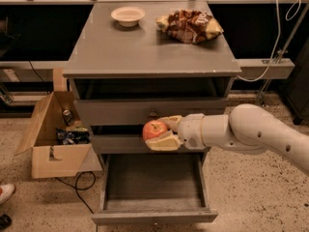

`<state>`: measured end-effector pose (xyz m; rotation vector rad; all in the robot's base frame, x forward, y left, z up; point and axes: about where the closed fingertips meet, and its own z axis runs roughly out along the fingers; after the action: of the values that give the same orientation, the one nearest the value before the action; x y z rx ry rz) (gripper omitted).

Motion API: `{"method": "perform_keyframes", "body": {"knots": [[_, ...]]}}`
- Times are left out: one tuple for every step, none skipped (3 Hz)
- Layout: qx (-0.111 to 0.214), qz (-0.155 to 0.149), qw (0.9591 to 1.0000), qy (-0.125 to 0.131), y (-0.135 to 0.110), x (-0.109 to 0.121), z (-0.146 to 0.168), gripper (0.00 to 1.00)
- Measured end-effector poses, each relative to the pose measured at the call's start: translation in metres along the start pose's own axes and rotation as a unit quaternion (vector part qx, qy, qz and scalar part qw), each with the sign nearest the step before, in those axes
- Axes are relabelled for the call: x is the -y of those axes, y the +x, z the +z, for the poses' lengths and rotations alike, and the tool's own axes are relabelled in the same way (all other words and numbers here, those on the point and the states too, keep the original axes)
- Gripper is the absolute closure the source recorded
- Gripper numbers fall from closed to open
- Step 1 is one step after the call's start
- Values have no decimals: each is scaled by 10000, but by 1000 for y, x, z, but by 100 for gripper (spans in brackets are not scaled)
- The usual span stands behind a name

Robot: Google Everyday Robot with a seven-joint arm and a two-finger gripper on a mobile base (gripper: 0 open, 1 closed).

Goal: Place apple into bottom drawer

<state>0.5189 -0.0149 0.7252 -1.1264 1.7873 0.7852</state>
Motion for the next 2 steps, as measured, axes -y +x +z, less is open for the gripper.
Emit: {"method": "perform_keyframes", "body": {"knots": [[0, 1, 10000, 0, 0, 0, 0, 100], [-17, 246, 9997, -88, 53, 4, 27, 100]]}}
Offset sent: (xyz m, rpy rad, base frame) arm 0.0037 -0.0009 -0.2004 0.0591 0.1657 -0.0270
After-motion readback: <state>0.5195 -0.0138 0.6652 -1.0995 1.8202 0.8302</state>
